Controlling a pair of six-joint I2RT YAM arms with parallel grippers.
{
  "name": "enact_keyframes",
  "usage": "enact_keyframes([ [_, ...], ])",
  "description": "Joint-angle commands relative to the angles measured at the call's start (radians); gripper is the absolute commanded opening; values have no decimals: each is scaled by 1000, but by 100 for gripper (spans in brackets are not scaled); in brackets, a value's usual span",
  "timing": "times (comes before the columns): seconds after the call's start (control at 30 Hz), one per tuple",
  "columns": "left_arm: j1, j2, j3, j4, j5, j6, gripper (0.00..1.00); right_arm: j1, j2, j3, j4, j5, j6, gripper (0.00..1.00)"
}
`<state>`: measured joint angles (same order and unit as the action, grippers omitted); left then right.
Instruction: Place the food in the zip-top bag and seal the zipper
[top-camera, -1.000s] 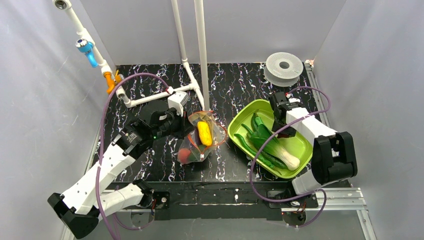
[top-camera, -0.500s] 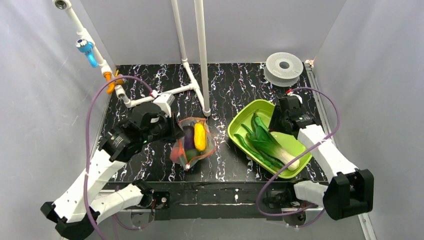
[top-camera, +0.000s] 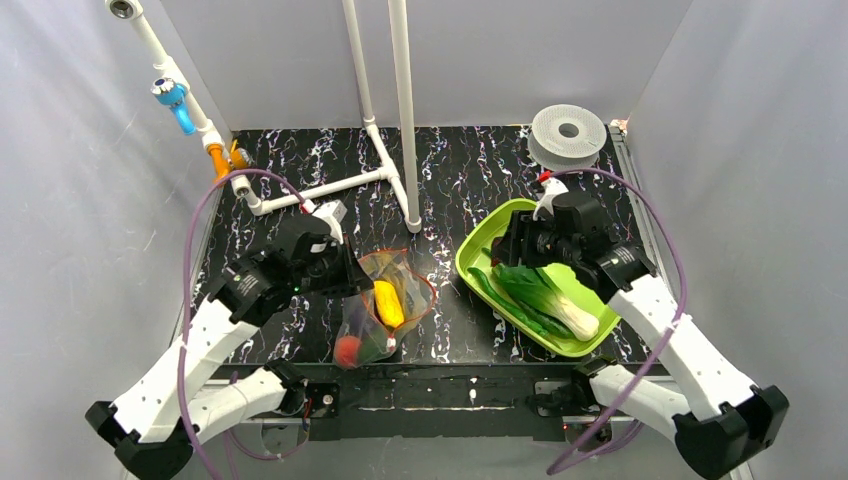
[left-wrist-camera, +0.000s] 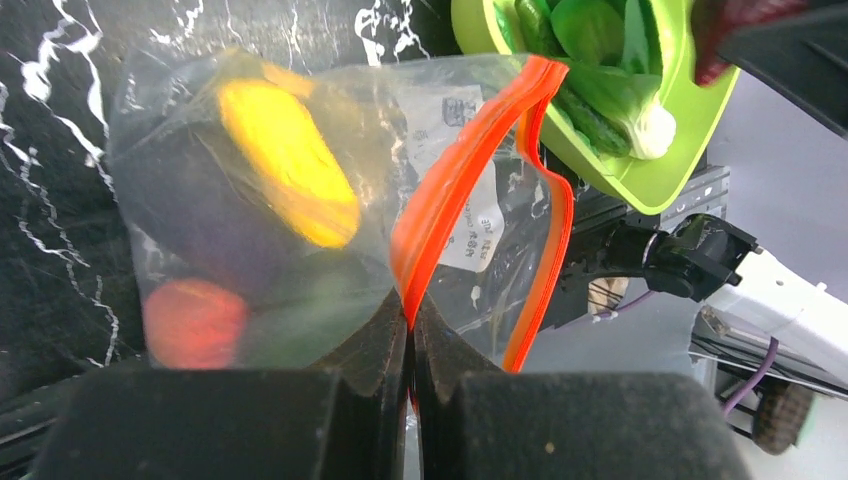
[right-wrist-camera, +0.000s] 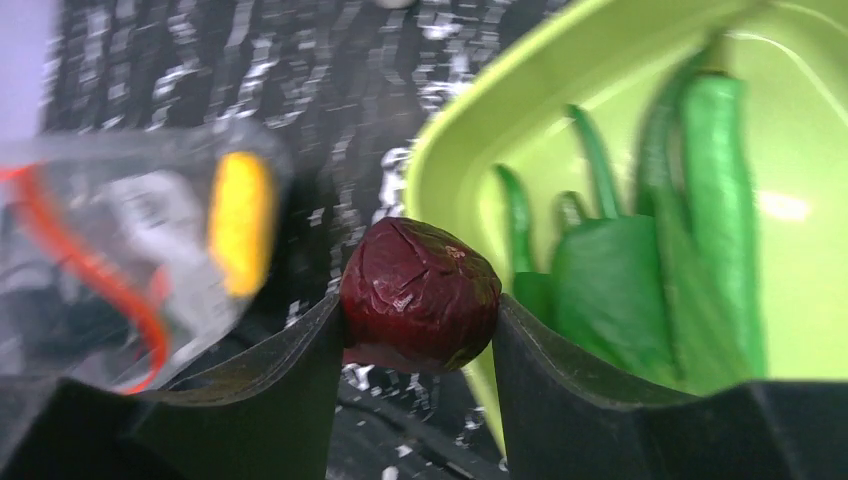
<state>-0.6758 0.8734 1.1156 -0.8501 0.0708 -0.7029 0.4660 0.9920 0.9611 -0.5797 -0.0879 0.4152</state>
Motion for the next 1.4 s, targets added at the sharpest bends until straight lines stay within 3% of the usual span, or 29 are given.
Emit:
enact_keyframes([
  [0.0,2,26,-45,87,76,-71,0,86,-68,74,40,-171,25,4],
  [0.1,2,42,-50,96,92,-74,0,151,-75,71,112,-264,83,4],
  [0.27,1,56,-48,101,92,-74,0,328,-22,99,220,-267,127,5],
  [0.57,2,42,-63,106,109,-89,0,612,199,248,236,-136,73,8],
  [0.77,1,23,-54,93,118,-86,0,658,312,359,113,42,39,18],
  [0.97,2,-2,-45,71,117,-86,0,658,325,365,107,53,5,44],
  [1.13,1,-19,-50,68,114,-88,0,662,318,346,142,-4,18,75],
  [1.23,2,-27,-60,71,112,-97,0,662,308,340,151,-36,22,83],
  [1.37,1,-28,-75,84,114,-103,0,663,283,331,136,-30,17,85],
])
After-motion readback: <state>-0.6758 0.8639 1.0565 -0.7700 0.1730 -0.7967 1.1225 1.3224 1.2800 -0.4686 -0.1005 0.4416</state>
